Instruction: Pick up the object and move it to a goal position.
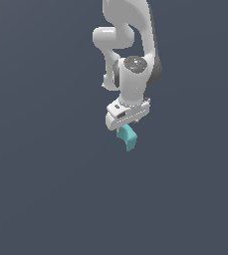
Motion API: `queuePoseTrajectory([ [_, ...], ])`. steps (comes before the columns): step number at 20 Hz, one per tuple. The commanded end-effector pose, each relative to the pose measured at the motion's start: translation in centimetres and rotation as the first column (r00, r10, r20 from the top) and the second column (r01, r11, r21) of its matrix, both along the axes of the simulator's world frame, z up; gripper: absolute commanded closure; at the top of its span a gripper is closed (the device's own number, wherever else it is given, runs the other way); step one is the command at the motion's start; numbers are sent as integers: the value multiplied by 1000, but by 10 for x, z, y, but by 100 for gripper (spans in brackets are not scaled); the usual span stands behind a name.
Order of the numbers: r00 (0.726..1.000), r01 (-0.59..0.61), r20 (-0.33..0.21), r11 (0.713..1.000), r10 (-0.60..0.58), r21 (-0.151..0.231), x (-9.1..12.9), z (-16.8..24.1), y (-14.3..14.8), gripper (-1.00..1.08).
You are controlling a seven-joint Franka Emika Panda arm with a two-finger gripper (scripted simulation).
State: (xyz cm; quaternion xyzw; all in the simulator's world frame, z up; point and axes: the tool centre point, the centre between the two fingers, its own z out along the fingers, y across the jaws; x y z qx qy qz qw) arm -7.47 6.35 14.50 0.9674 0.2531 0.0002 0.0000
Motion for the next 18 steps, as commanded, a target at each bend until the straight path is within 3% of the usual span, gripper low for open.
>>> queuePoseTrajectory([
  [1, 1000, 0, 0, 1000, 0, 0, 0, -4, 0, -92],
  [15, 1000, -5, 0, 1000, 5, 0, -2, -49, 0, -92],
  [16, 1000, -5, 0, 1000, 5, 0, -2, -49, 0, 108],
  [18, 1000, -5, 0, 1000, 5, 0, -2, -49, 0, 108],
])
